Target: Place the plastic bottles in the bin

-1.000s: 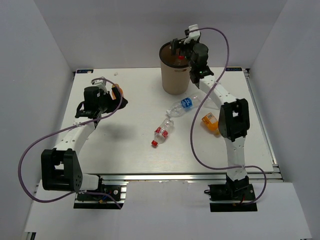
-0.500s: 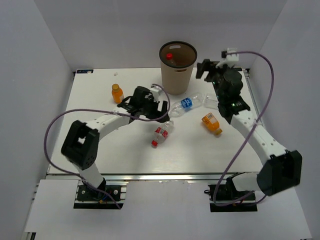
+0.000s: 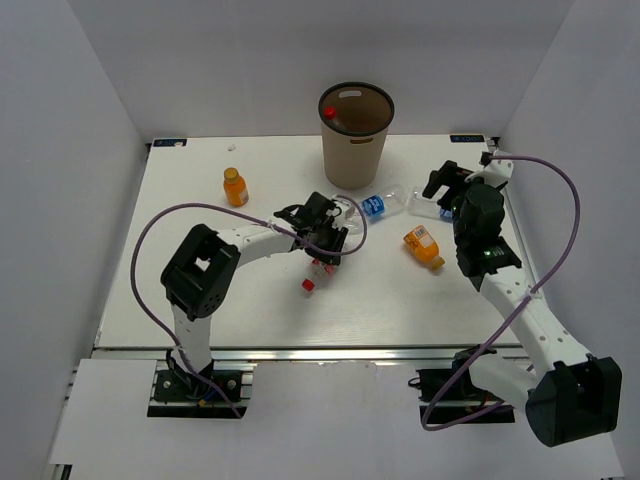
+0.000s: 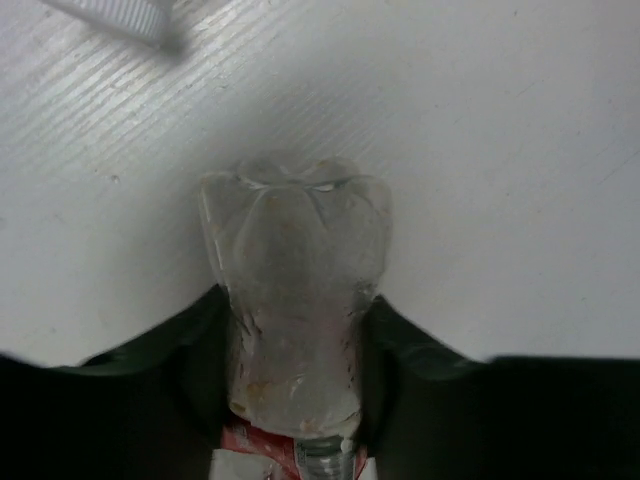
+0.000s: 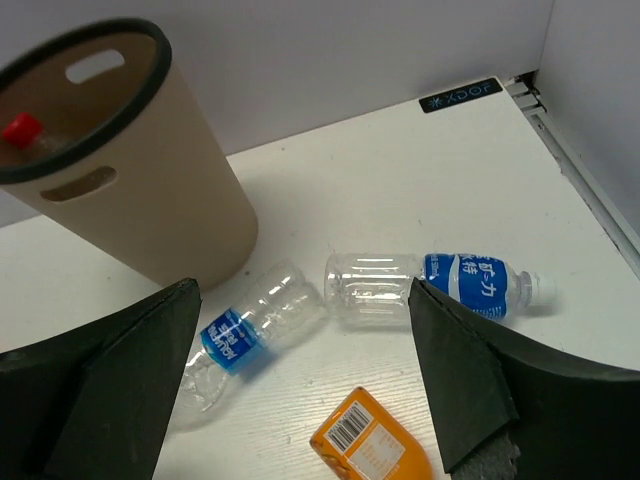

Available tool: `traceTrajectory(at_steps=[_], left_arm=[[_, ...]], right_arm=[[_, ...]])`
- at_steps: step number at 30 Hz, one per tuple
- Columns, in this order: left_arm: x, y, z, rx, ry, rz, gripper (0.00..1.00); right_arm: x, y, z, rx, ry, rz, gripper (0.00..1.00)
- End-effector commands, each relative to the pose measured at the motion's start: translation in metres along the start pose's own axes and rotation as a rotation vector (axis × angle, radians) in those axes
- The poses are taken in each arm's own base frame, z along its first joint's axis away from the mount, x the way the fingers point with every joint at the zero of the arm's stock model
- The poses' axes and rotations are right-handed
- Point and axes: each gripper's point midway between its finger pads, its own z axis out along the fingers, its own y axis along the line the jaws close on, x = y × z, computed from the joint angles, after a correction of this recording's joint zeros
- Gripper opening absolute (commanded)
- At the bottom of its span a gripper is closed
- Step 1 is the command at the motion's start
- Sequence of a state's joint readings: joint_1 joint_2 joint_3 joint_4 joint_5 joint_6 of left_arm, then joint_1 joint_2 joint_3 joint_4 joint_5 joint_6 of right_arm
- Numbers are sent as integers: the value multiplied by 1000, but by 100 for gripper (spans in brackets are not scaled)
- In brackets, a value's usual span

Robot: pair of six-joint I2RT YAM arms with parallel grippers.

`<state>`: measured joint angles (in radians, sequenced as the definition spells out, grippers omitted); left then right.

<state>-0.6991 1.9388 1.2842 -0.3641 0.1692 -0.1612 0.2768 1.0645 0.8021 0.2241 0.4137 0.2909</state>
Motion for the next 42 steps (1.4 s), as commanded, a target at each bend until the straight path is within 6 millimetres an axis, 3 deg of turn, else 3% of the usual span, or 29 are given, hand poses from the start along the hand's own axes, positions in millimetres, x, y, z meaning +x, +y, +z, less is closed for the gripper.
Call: traceTrajectory(at_steps=[1, 2, 4, 5, 7, 8, 9, 12, 13, 14, 15, 16, 17, 20, 21, 23, 24, 25, 26, 27, 28, 29, 30, 31, 34, 38, 40, 42], left_arm=[[-34, -8, -31, -4, -103, 28, 39], [-39, -9, -36, -8, -114, 31, 26], [-66, -12, -58, -27, -180, 52, 21], [-77, -6, -66, -69, -208, 57, 20], [-121, -10, -100, -100, -333, 97, 20], [-139, 0, -112, -174, -387, 91, 22], [-171, -3, -137, -199, -473, 116, 22], [-227, 18, -181, -342, -630, 72, 19], [-261, 15, -215, -342, -745, 45, 19], [-281, 26, -227, -344, -814, 20, 19], [-297, 23, -239, -305, -877, 0, 19], [-321, 22, -263, -287, -994, -17, 19], [-332, 32, -268, -292, -1040, -34, 16], [-366, 37, -296, -227, -1246, -57, 13], [-371, 39, -290, -205, -1274, -56, 13], [-386, 34, -302, -172, -1401, -21, 18], [-390, 40, -286, -190, -1408, 6, 21], [-396, 41, -286, -198, -1441, 3, 23], [-409, 39, -308, -182, -1517, 20, 23], [-413, 45, -284, -157, -1504, 40, 23], [-420, 37, -292, -94, -1562, 75, 25], [-423, 42, -292, -72, -1587, 74, 25], [-432, 34, -311, -18, -1639, 90, 25], [-436, 43, -283, -14, -1603, 70, 25], [-440, 47, -281, 11, -1662, 65, 26], [-433, 64, -240, 13, -1630, 23, 31], [-430, 71, -226, 17, -1620, 2, 41], [-427, 72, -209, 63, -1590, -14, 57]], right_arm=[[-18, -5, -9, 24, -60, 54, 89], [-18, -6, -11, 26, -62, 57, 90], [-18, -9, -15, 28, -66, 62, 89], [-16, -11, -16, 31, -61, 60, 89], [-13, -16, -18, 52, -57, 64, 89], [-11, -17, -18, 56, -53, 65, 89], [-9, -19, -18, 60, -48, 69, 89], [-2, -20, -18, 55, -27, 60, 89], [-2, -20, -17, 54, -29, 65, 89], [1, -20, -16, 54, -25, 65, 89], [3, -19, -15, 45, -15, 63, 89], [4, -19, -15, 41, -11, 55, 89], [4, -18, -14, 31, -7, 51, 89], [10, -14, -13, -6, -7, 38, 89], [15, -13, -12, -15, 4, 34, 89], [17, -12, -10, -23, 15, 24, 89], [20, -12, -9, -24, 23, 20, 89], [21, -12, -8, -21, 26, 19, 89], [22, -12, -8, -21, 28, 19, 89], [23, -12, -7, -24, 27, 20, 89], [25, -11, -7, -27, 33, 19, 89], [27, -12, -6, -26, 39, 19, 89], [30, -13, -4, -21, 49, 16, 89], [34, -14, -4, -17, 67, 11, 89], [45, -21, -4, 12, 106, 5, 89], [55, -23, -7, 21, 146, 11, 89], [61, -20, -10, -7, 179, 4, 89], [68, -18, -13, -29, 204, -7, 89]])
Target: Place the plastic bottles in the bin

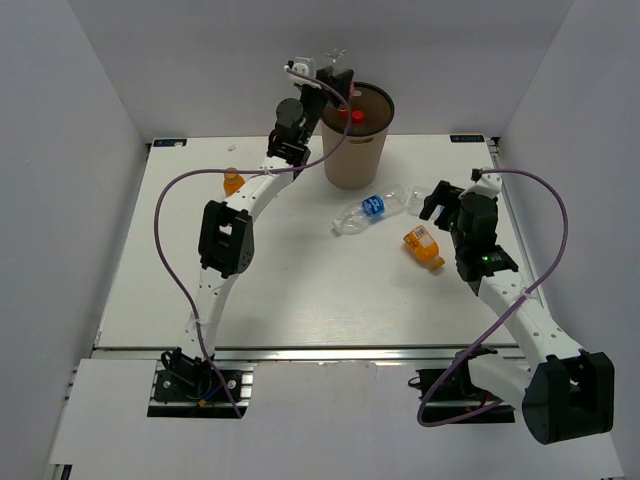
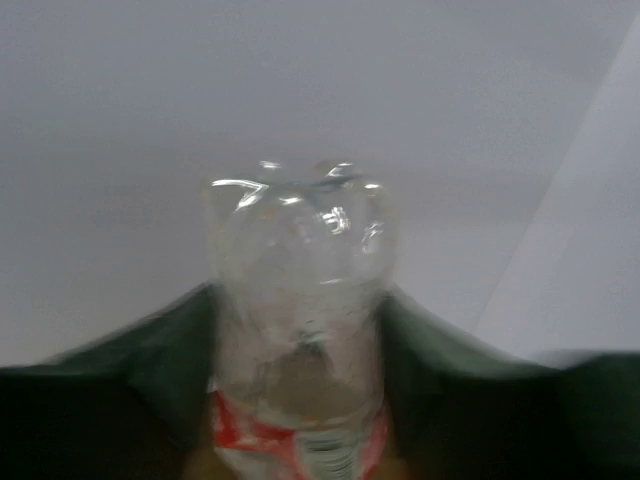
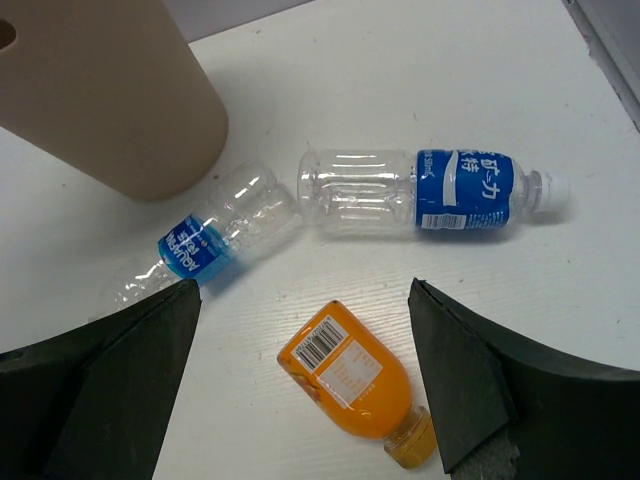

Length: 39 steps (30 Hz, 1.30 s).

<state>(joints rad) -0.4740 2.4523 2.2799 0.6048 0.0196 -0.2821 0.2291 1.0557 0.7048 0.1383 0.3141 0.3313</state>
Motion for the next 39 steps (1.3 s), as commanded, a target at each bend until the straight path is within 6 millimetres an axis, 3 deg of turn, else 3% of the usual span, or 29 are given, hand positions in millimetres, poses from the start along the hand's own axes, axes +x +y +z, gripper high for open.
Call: traceTrajectory(at_steps=[1, 4, 5, 7, 8, 12, 15, 17, 18, 19, 20, 21, 22, 23, 24, 25, 26, 27, 28, 30, 31, 33, 34, 36, 38, 39], left_arm=[[-35, -15, 2, 70, -95, -66, 76], [-41, -18, 3, 81, -110, -75, 98], [-54, -20, 7, 83, -132, -67, 98], [-76, -19, 10, 65, -156, -69, 98], [-87, -23, 10, 80, -169, -74, 98], [-133, -40, 9, 118, -177, -41, 98], [-163, -42, 2, 81, -191, -20, 98], [-176, -41, -2, 53, -176, 9, 98], [-168, -36, -5, 27, -124, 14, 98], [-192, -42, -12, 21, -133, 24, 98], [-195, -36, -16, -17, -110, 41, 98], [-175, -24, -25, -78, -18, 41, 98], [-174, -18, -33, -109, 17, 43, 98], [-197, -21, -47, -134, 21, 44, 98], [-183, -12, -62, -181, 103, 42, 98], [-143, 3, -85, -233, 210, 46, 98], [-163, -1, -106, -254, 206, 41, 98], [-150, 9, -126, -311, 259, 44, 98], [-110, 23, -157, -366, 360, 43, 98], [-109, 32, -198, -462, 403, -8, 98], [-74, 41, -229, -495, 492, -18, 98], [-65, 40, -254, -501, 516, -44, 98], [-45, 46, -275, -532, 567, -42, 98], [-32, 54, -297, -583, 642, -22, 98], [-22, 57, -311, -591, 702, 8, 98], [-17, 59, -318, -601, 732, 15, 98]], right_arm=[[8, 1, -3, -24, 32, -17, 89], [24, 6, -4, -86, 90, -106, 89], [40, 6, -5, -108, 161, -155, 89], [41, 8, -3, -124, 195, -208, 89], [54, 0, -2, -96, 250, -234, 89], [67, 0, 0, -118, 342, -303, 89], [78, -2, 1, -116, 390, -311, 89], [93, -5, 1, -126, 433, -331, 89], [97, -7, 1, -126, 446, -339, 89], [102, -8, 1, -126, 466, -344, 89], [106, -7, 4, -137, 487, -351, 89], [109, -7, 4, -138, 501, -356, 89], [112, -8, 5, -138, 514, -362, 89], [116, -8, 8, -137, 531, -368, 89], [118, -10, 10, -127, 538, -369, 89], [122, -13, 12, -108, 557, -362, 89], [121, -14, 14, -95, 562, -366, 89], [123, -15, 16, -91, 567, -370, 89], [126, -16, 18, -82, 577, -370, 89], [128, -17, 20, -75, 586, -370, 89], [133, -19, 21, -73, 605, -372, 89], [135, -20, 25, -61, 612, -371, 89], [138, -21, 27, -54, 619, -374, 89], [136, -19, 31, -57, 611, -368, 85], [137, -8, 32, -103, 616, -335, 76], [135, 0, 32, -133, 618, -311, 64]])
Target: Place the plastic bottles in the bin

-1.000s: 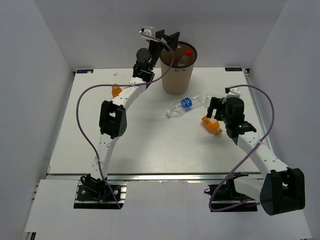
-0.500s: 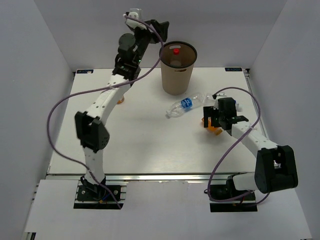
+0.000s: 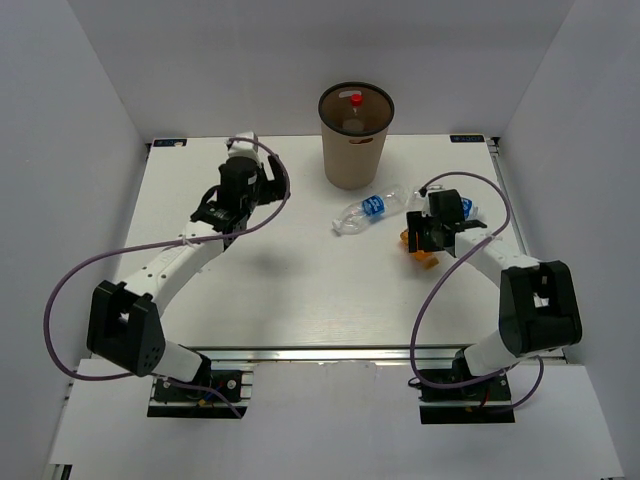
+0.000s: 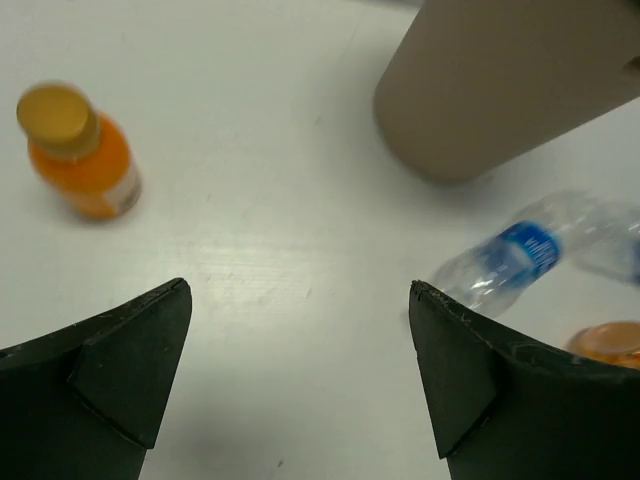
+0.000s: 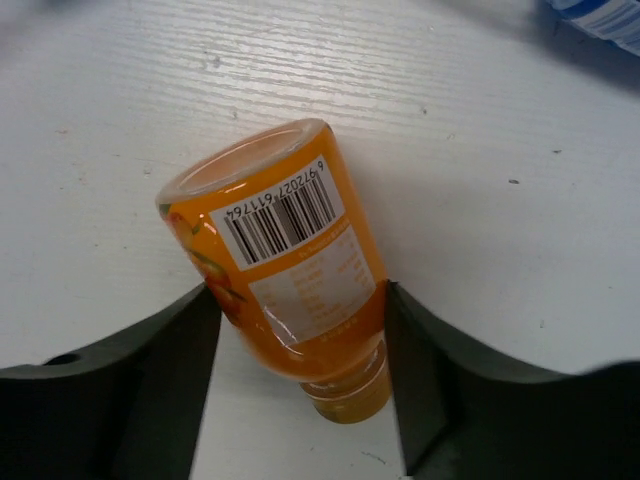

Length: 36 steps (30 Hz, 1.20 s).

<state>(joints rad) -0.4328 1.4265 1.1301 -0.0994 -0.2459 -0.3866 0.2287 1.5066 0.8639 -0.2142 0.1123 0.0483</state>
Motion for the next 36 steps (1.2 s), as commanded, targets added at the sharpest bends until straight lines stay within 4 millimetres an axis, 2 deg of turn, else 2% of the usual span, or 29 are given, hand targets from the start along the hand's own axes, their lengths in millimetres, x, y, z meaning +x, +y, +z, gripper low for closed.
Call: traceTrajectory(at_steps=[1, 2, 5, 8, 10, 13, 14, 15, 16, 17, 18, 20, 21, 23, 24, 26, 27, 28, 29, 30, 31, 32, 33, 34, 35, 36], left_arm=[[11, 20, -12, -83, 51, 16, 98], [16, 24, -13, -99, 66, 21, 98], [18, 28, -14, -111, 58, 25, 98], [16, 29, -16, -113, 42, 21, 98], [18, 30, -17, -111, 33, 19, 98], [20, 31, -17, -114, 37, 22, 98], [20, 35, -16, -133, 35, 24, 98], [19, 37, -17, -145, 32, 23, 98], [20, 39, -17, -154, 31, 26, 98], [19, 42, -18, -164, 26, 25, 98], [17, 44, -20, -174, 15, 24, 98], [18, 46, -22, -181, 11, 23, 98], [15, 49, -25, -186, 1, 20, 98], [14, 53, -27, -200, -6, 14, 98], [12, 53, -29, -201, -15, 10, 98], [12, 57, -31, -212, -17, 6, 98], [11, 58, -31, -218, -18, 3, 98], [11, 60, -32, -228, -21, 0, 98], [13, 64, -33, -245, -16, -1, 98], [13, 67, -34, -259, -16, -3, 98], [13, 70, -35, -277, -17, -11, 98], [14, 73, -37, -289, -12, -11, 98], [15, 75, -38, -297, -10, -20, 98], [15, 76, -40, -303, -12, -22, 98], [15, 78, -42, -307, -14, -26, 98], [17, 80, -42, -311, -12, -27, 98]], right_arm=[[-31, 19, -8, -105, -68, 38, 57], [-34, 27, -12, -144, -75, 55, 41], [-54, 33, -31, -181, -145, 64, 19], [-83, 46, -66, -264, -275, 55, 14], [-115, 57, -99, -333, -405, 47, 14], [-157, 72, -136, -435, -542, 14, 12], [-184, 77, -158, -461, -617, 2, 10], [-199, 79, -158, -473, -632, 6, 9], [-216, 82, -167, -491, -660, 26, 9], [-250, 83, -193, -506, -746, 19, 9], [-263, 87, -183, -520, -741, 20, 9], [-302, 89, -197, -538, -841, 27, 9], [-330, 90, -198, -540, -881, 27, 9], [-357, 95, -200, -554, -933, 8, 9], [-381, 99, -198, -566, -999, -16, 9], [-400, 106, -191, -583, -1047, -30, 10], [-406, 111, -161, -591, -1029, -28, 10], [-424, 113, -175, -595, -1082, -36, 10], [-430, 115, -166, -597, -1083, -37, 10], [-432, 118, -135, -592, -1054, -41, 10], [-441, 120, -140, -589, -1075, -45, 10], [-441, 122, -130, -588, -1063, -44, 13], [-437, 123, -115, -587, -1034, -40, 15], [-431, 124, -102, -580, -1009, -31, 23], [-427, 123, -96, -572, -1002, -29, 27], [-425, 120, -99, -560, -1011, -26, 31]])
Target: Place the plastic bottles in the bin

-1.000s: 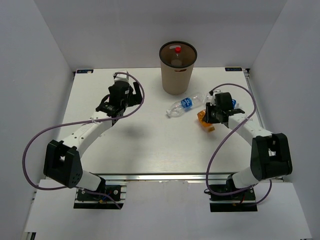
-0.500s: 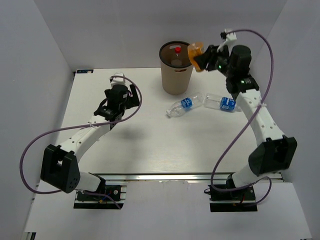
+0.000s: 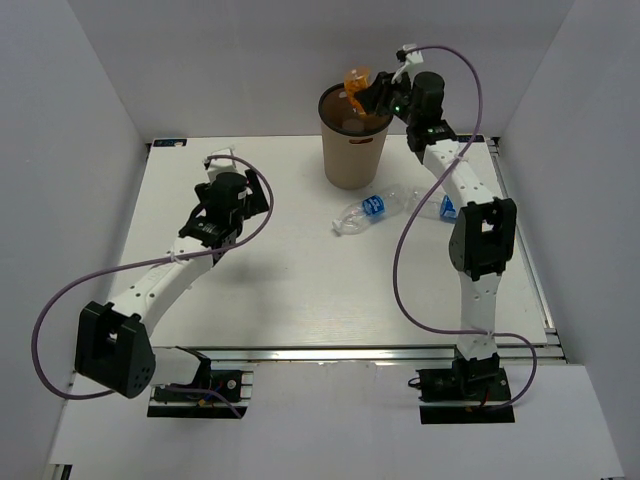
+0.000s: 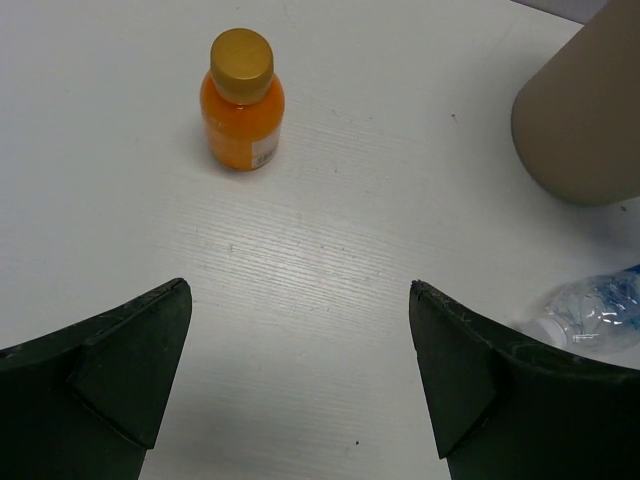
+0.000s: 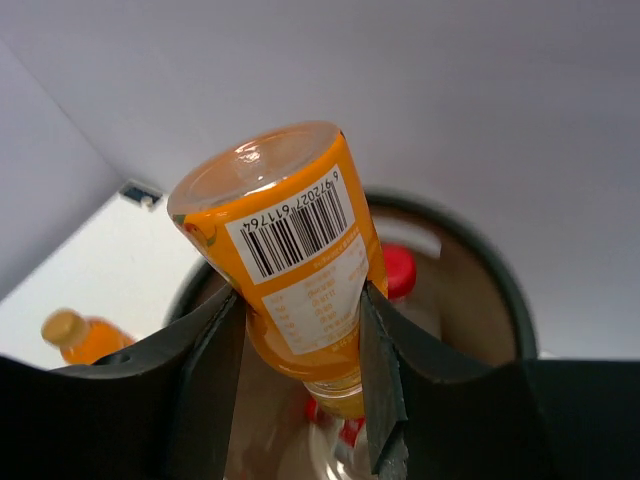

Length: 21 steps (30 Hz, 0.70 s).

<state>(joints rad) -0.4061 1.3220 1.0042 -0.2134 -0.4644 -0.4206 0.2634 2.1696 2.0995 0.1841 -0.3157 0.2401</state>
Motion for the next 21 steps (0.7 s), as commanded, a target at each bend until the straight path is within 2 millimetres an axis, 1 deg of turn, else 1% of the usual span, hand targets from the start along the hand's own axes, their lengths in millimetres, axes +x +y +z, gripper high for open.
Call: traceTrajectory(at_steps=[1, 2, 3, 4, 5, 6, 7, 8, 9, 10, 12, 13, 14, 15, 16, 17, 18, 19, 20, 21], left_arm=[[-10, 14, -12, -38, -36, -37, 98], [-13, 16, -14, -42, -45, -40, 98], [-14, 17, -15, -44, -50, -44, 98], [-15, 17, -15, -47, -52, -46, 98], [-16, 19, -15, -49, -56, -51, 98], [-17, 18, -15, -49, -58, -55, 98], [-19, 19, -15, -54, -61, -63, 98], [-18, 22, -14, -65, -59, -65, 98], [-20, 26, -13, -85, -65, -82, 98], [-21, 29, -12, -94, -66, -92, 98], [-25, 39, -6, -121, -60, -116, 98], [-28, 43, -3, -129, -65, -122, 98], [-37, 49, 1, -140, -82, -135, 98], [-35, 49, 8, -127, -64, -114, 98], [-42, 46, 13, -106, -78, -110, 98], [-50, 45, 18, -80, -86, -94, 98], [-52, 41, 23, -47, -85, -37, 98], [-49, 32, 35, 7, -70, -12, 98], [-54, 26, 40, 37, -69, 12, 98], [-54, 22, 46, 57, -61, 54, 98]], right_arm=[[-41, 14, -10, -10, -111, -49, 37], [-33, 12, -12, -7, -104, -48, 49], [-38, 13, -15, -4, -111, -54, 56], [-38, 12, -16, 0, -109, -56, 64], [-43, 14, -16, 1, -107, -65, 81], [-45, 14, -16, 2, -103, -69, 89], [-50, 15, -17, 3, -106, -72, 89], [-51, 16, -17, 2, -97, -73, 89], [-61, 20, -21, -4, -113, -88, 89], [-64, 21, -22, -2, -114, -92, 89], [-72, 25, -31, 3, -121, -99, 89], [-73, 26, -34, 2, -118, -101, 89], [-84, 34, -42, -7, -131, -109, 89], [-75, 36, -46, -17, -107, -109, 89], [-74, 38, -51, -17, -99, -106, 89], [-87, 46, -64, -18, -113, -113, 89], [-86, 49, -71, -17, -106, -110, 89], [-64, 46, -78, -4, -59, -91, 89], [-78, 53, -96, 4, -87, -100, 89], [-78, 56, -106, 9, -101, -108, 89]])
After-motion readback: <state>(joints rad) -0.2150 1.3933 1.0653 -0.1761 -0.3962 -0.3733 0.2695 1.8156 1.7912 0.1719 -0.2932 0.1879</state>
